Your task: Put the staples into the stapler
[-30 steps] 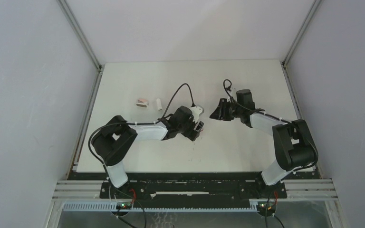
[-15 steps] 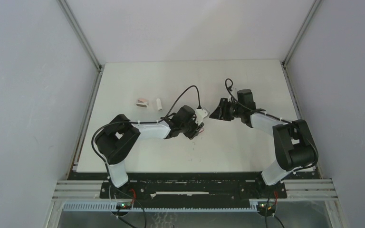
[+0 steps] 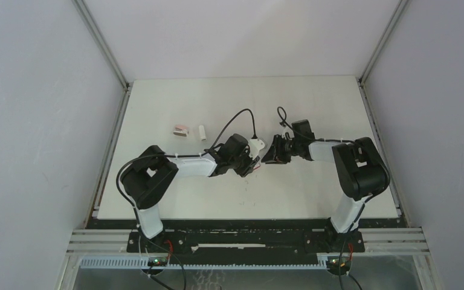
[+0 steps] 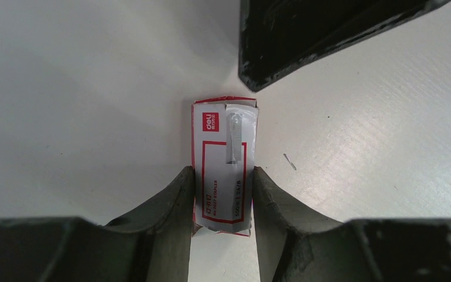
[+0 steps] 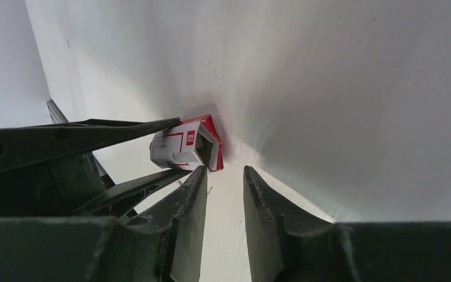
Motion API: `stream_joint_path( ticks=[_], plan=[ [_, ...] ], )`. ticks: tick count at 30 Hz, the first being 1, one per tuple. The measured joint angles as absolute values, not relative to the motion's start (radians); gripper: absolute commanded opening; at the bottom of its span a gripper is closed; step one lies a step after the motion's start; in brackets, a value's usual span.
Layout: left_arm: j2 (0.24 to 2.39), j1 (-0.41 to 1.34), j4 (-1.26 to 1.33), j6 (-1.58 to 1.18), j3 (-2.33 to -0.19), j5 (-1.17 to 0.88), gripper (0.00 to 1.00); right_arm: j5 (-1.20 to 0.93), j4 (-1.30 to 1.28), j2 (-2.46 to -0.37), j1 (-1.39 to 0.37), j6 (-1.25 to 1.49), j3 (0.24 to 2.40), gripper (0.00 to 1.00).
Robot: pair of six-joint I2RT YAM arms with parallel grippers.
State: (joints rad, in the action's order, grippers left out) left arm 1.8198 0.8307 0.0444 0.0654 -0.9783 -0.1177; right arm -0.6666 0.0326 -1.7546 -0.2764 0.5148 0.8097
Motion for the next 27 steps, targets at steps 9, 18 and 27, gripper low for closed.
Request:
stream_joint_path(
  ticks=[9, 18, 27],
  plan=[
    [1.82, 0.832, 0.05, 0.073, -0.978, -0.118, 0.43, -0.683, 0.006, -1.824, -0.304, 0.514, 0.881, 0.22],
    [1.82, 0.833, 0.047, 0.074, -0.978, -0.117, 0.44, -0.693, -0.006, -1.861, -0.304, 0.515, 0.894, 0.15],
    [1.82, 0.836, 0.038, 0.083, -0.978, -0.117, 0.45, -0.731, -0.012, -1.877, -0.304, 0.516, 0.899, 0.15]
  ],
)
